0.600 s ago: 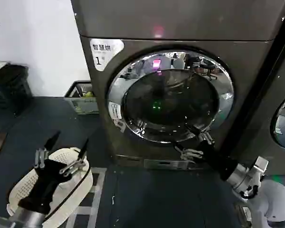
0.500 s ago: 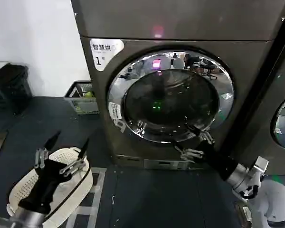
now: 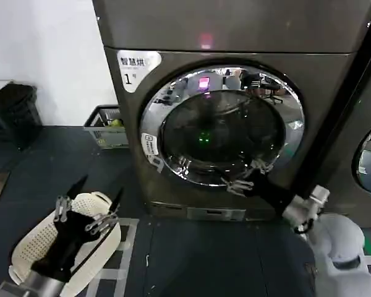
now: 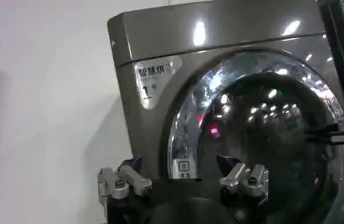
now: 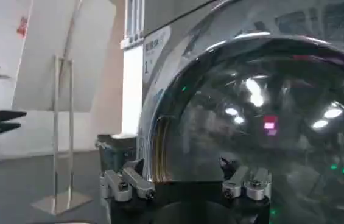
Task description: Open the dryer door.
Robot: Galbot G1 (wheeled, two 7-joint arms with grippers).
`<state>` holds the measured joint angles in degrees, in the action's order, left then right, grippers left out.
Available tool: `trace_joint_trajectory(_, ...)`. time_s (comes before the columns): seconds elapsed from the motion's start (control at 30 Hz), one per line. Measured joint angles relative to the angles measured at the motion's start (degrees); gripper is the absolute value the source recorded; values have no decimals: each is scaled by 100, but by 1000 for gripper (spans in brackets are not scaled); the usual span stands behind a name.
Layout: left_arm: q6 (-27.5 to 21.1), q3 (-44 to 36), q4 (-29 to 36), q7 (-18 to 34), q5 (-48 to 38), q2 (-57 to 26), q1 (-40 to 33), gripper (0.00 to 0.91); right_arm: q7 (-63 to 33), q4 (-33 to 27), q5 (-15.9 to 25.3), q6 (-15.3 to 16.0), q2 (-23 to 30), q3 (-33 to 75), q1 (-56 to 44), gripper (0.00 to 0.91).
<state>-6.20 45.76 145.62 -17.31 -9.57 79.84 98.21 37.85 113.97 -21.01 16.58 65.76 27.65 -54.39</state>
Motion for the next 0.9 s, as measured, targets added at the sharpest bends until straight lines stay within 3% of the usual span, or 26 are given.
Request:
trace_joint_trajectory(0.37,26,14,8,-7,-5,50,5,907,-29,-655,19,-119,48,-1293,779,907)
trace_joint_trajectory(0.9,81,15,-39,-26,9,118,-6,907,-343,-1921,196,-288,506,-2141,1798,907)
